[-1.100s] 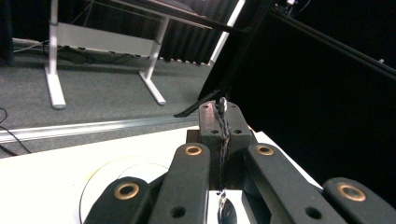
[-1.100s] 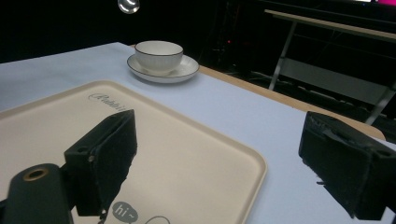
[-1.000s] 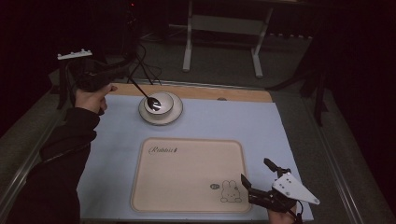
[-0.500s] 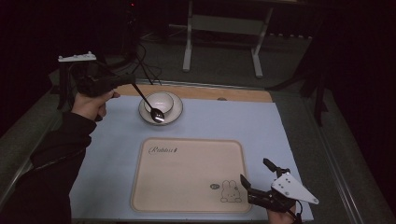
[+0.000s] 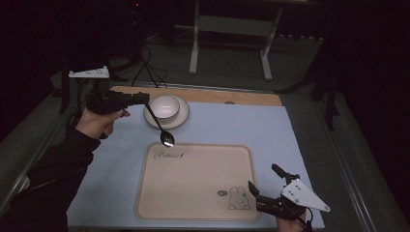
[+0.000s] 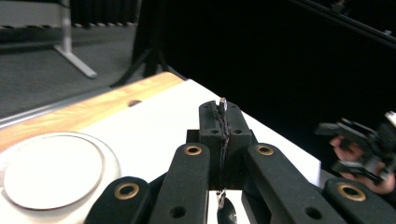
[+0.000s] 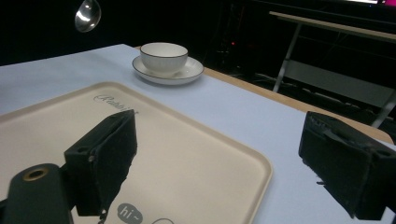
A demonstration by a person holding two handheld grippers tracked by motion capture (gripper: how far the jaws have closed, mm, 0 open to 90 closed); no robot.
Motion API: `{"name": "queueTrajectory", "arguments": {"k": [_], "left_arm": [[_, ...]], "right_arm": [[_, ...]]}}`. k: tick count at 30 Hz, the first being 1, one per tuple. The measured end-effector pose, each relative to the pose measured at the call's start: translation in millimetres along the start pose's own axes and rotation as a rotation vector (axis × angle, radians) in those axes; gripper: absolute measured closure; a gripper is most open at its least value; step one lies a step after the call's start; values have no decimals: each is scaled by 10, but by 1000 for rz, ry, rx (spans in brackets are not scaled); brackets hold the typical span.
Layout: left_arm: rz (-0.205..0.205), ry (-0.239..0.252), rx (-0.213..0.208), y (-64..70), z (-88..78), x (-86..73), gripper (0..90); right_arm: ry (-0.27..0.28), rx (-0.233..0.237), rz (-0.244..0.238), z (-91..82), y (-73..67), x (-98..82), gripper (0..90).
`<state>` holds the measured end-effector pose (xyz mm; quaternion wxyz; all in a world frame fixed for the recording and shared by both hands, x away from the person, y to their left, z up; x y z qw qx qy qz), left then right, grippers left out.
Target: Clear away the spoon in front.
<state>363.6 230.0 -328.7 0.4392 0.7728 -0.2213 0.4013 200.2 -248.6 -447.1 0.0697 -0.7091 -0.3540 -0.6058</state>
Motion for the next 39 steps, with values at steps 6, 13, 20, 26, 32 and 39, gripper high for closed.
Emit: {"name": "queueTrajectory", "arguments": {"k": [6, 13, 20, 26, 32, 39], "left_arm": [[20, -53, -47, 75, 81, -103, 900], [40, -125, -109, 176, 197, -240, 900], [72, -183, -163, 255, 304, -341, 900], [77, -239, -193, 199, 409, -480, 900], [76, -312, -214, 151, 529, -610, 900], [87, -409, -232, 136, 643, -732, 900]], "right_arm": [[1, 0, 1, 0, 2, -1, 115], [2, 3, 2, 1, 4, -4, 115], [2, 3, -1, 1, -1, -2, 115], [-1, 4, 1, 1, 1, -4, 115], [-5, 8, -3, 8, -5, -5, 115], [-6, 10, 0, 9, -4, -6, 115]]}}
Point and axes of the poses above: each handheld gripper's, and its own axes: z roughly forward along the jaws, x roughly out of its top, y roughly to its right, the point moved 1 cm from there along z, roughly forward along the jaws, and after that the axes turned 12 degrees about -z, right-handed, at the moved point
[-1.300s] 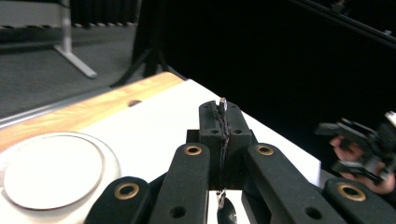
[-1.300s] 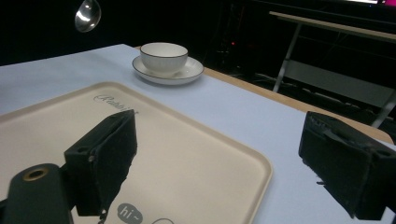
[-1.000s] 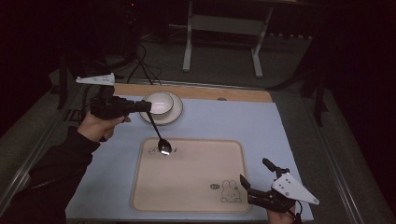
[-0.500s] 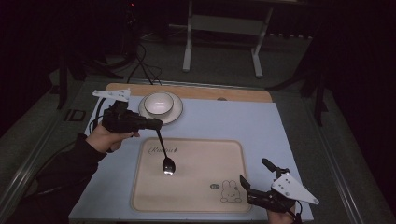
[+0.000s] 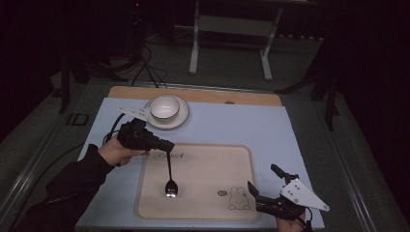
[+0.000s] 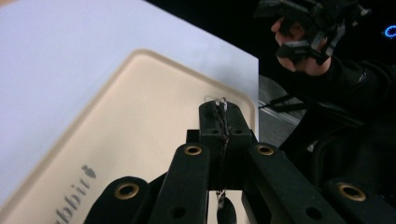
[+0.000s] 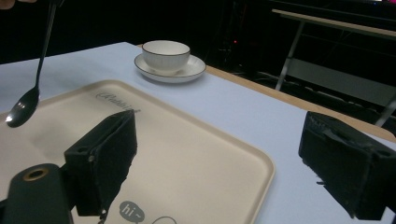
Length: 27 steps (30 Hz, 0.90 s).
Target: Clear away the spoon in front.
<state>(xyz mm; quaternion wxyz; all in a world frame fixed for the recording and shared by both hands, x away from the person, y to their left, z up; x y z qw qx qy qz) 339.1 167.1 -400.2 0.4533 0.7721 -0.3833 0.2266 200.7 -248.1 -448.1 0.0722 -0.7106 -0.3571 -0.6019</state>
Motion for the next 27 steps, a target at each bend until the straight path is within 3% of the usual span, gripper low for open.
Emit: {"name": "queueTrajectory", "arguments": {"k": [6, 10, 11, 23, 27], "left_arm": [[-7, -38, -32, -55, 100, -101, 899], [-8, -68, -10, -111, 188, -186, 899], [-13, -80, -24, -127, 208, -202, 899], [-26, -98, -29, -284, 314, -273, 899], [-49, -89, -42, -362, 327, -306, 898]], "right_arm": [[-4, 8, 1, 8, -4, -2, 115], [-5, 9, 1, 9, -3, -2, 115], [-5, 9, 0, 10, -3, -3, 115], [-7, 19, -4, 16, -12, -2, 115], [-6, 23, -6, 16, -13, -3, 115]]}}
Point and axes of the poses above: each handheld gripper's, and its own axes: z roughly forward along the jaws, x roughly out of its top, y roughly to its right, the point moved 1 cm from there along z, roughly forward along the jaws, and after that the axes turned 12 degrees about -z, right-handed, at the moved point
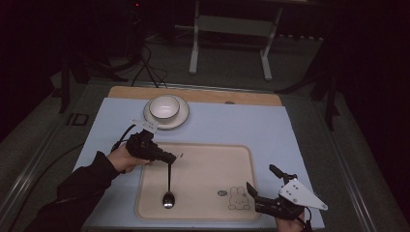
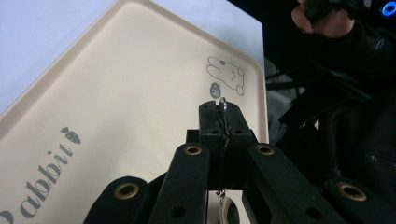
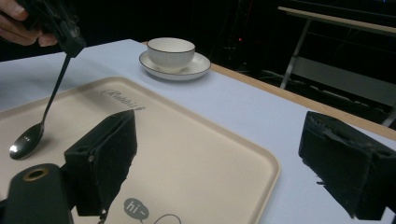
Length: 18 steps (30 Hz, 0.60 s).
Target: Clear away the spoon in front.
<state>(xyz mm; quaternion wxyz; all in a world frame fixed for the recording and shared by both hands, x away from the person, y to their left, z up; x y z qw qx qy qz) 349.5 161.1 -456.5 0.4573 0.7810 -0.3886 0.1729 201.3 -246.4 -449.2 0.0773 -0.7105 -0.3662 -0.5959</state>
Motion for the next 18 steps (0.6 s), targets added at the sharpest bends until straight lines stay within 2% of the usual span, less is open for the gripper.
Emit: {"name": "queueTrajectory", "arguments": {"k": [3, 7, 10, 16, 18], "left_arm": [[4, 17, 4, -49, -18, -13, 888], [12, 60, 56, -99, -23, -28, 825], [12, 76, 77, -134, -21, -38, 782], [-6, 97, 113, -224, -12, -56, 779], [-14, 111, 113, -254, -3, -65, 779]], "right_arm": [[1, 1, -2, 2, -1, 0, 115], [-2, 3, -1, 6, -5, 0, 115], [-2, 5, -4, 6, -9, 0, 115], [-3, 6, -4, 6, -8, -1, 115], [-2, 6, -6, 4, -8, 0, 115]]}}
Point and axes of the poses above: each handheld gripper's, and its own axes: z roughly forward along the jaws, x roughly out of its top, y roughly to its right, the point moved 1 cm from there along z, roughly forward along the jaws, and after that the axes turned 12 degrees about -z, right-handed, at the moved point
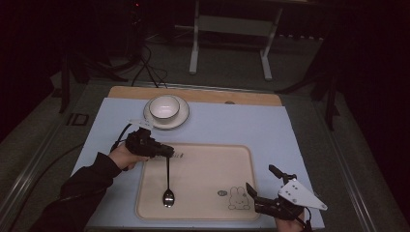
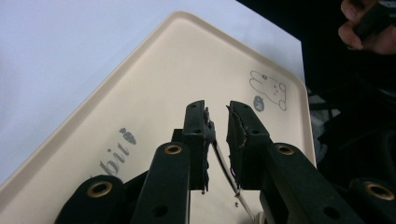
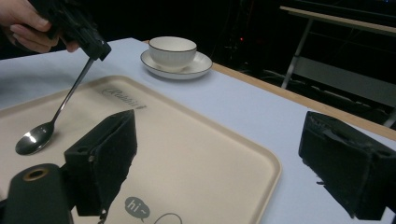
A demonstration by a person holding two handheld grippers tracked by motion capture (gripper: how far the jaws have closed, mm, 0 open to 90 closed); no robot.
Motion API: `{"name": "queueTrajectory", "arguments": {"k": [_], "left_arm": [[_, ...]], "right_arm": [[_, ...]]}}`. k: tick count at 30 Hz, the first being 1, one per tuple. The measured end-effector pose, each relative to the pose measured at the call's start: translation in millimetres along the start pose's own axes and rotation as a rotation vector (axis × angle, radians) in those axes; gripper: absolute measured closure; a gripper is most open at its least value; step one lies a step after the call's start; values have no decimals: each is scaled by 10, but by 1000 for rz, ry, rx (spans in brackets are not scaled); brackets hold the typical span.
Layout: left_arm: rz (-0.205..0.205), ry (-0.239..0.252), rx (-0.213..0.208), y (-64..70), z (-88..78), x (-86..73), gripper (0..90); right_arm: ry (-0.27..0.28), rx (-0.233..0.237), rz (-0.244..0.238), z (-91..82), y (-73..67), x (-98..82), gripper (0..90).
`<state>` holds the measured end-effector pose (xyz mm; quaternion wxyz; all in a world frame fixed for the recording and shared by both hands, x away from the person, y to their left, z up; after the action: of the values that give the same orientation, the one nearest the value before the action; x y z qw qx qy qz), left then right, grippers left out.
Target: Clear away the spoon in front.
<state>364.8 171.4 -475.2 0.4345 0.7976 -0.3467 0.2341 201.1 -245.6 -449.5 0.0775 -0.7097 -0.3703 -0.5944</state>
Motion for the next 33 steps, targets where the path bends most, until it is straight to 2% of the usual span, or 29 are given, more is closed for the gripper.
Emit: {"name": "queueTrajectory", "arguments": {"k": [9, 17, 24, 28, 33], "left_arm": [[-31, 23, 55, -137, 112, -61, 779], [-89, 26, 100, -275, 221, -131, 771], [-115, 26, 127, -334, 288, -161, 762], [-110, 25, 152, -345, 323, -167, 742], [-129, 14, 194, -370, 363, -195, 693]], "right_arm": [[-1, 3, 2, 3, 4, -5, 115], [-4, 7, 4, 9, 5, -9, 115], [-1, 9, 1, 7, 5, -10, 115], [1, 7, -1, 1, 4, -8, 115], [-2, 12, -1, 7, -1, -9, 115]]}}
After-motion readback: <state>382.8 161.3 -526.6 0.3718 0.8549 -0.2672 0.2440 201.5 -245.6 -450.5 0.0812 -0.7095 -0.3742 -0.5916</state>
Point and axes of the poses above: each handheld gripper's, and its own axes: z roughly forward along the jaws, x roughly out of its top, y roughly to its right, the point moved 1 cm from there along z, roughly forward along the jaws, and after that the axes turned 12 degrees about -z, right-handed, at the moved point
